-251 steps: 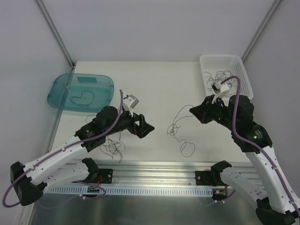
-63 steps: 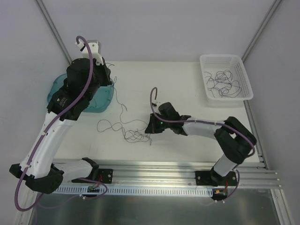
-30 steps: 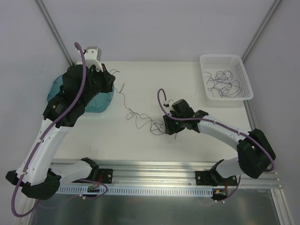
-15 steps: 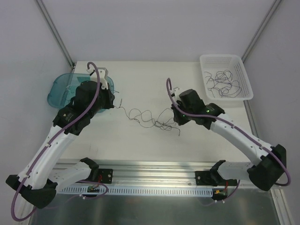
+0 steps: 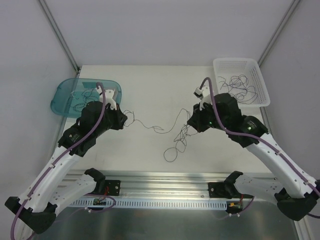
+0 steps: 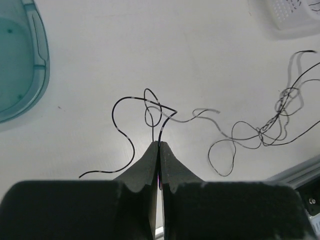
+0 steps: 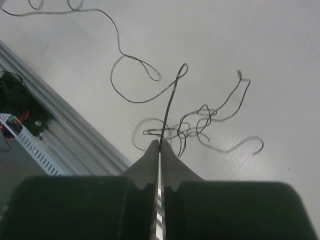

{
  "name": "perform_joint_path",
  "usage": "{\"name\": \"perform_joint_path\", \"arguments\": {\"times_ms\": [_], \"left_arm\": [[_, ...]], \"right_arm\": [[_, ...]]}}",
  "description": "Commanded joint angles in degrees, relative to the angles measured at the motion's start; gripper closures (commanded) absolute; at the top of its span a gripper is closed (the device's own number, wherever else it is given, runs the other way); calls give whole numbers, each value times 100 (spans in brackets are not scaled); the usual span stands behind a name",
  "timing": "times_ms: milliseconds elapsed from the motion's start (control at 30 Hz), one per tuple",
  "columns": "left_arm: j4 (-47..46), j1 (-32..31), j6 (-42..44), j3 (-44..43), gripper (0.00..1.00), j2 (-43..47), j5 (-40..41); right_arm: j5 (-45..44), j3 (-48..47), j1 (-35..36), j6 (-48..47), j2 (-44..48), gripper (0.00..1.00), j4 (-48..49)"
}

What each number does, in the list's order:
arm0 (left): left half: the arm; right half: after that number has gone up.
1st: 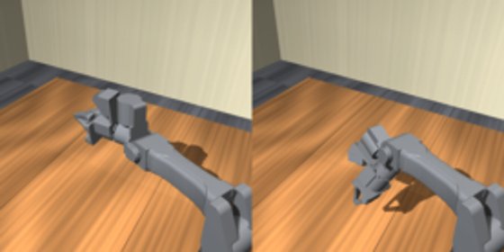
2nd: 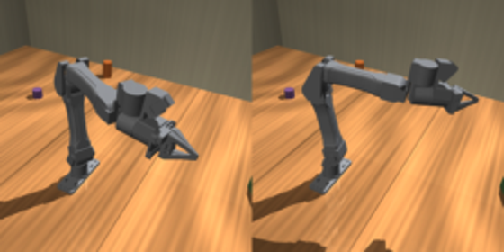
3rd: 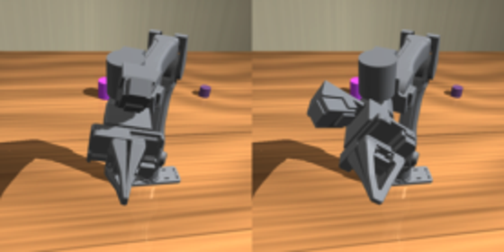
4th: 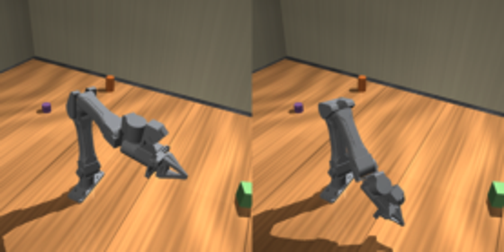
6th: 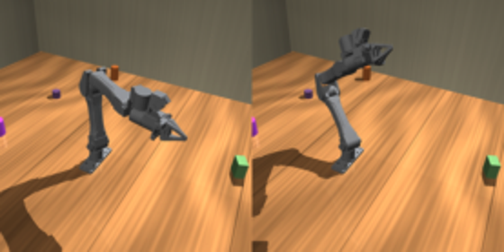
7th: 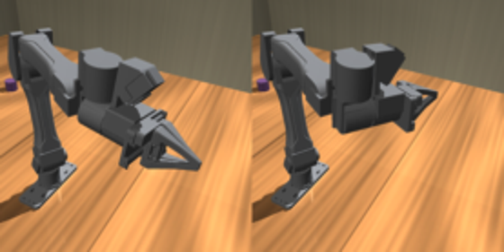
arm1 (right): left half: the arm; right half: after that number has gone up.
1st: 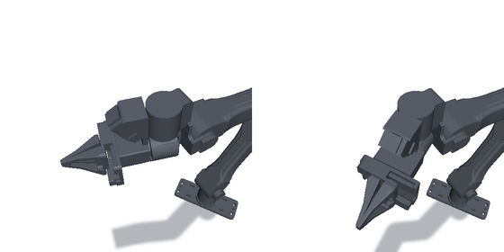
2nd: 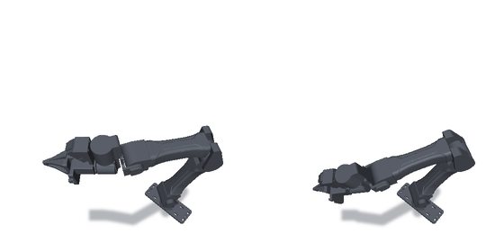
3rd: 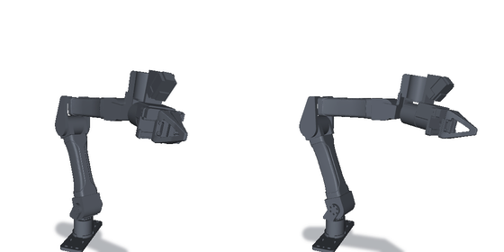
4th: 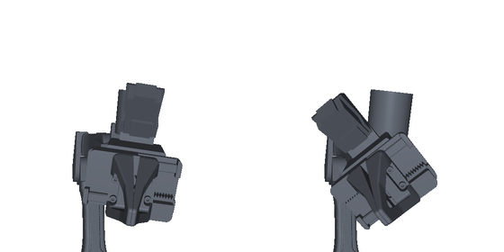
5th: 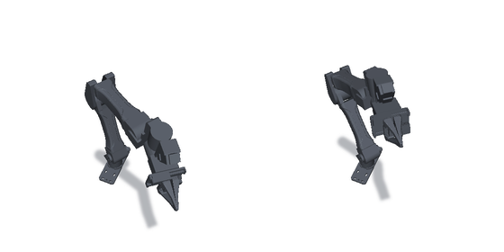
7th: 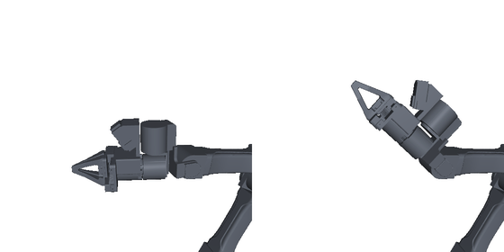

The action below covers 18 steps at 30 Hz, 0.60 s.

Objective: Untangle the cables

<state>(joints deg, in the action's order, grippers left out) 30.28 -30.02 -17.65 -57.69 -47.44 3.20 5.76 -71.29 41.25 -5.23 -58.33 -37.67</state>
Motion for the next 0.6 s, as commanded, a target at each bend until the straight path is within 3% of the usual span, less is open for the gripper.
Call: {"name": "perform_joint_path", "arguments": {"times_ms": [0,67,100,133,167,200,300,400,567], "left_arm": [[-251,-21,-247,573,98,322,284],[-251,-13,-335,950,88,454,863],[-260,-13,-379,1057,75,464,918],[-260,-21,-388,1180,71,455,876],[-260,-21,-406,1216,65,438,753],[-277,-21,-432,1225,50,429,430],[-374,-21,-415,1260,23,420,-247],[-724,-30,-248,1330,14,613,-1063],[-1892,-162,59,1848,14,1096,-2270]], "right_arm": [[390,466,58,505,-161,99,330],[382,721,128,515,-293,99,602],[365,791,146,506,-372,99,673],[373,844,181,663,-555,99,830],[373,940,259,751,-635,99,918],[408,959,321,804,-715,99,1085],[295,897,559,997,-1066,99,1270],[259,757,700,1200,-1313,99,1420],[460,432,796,1411,-1541,99,1438]]}}
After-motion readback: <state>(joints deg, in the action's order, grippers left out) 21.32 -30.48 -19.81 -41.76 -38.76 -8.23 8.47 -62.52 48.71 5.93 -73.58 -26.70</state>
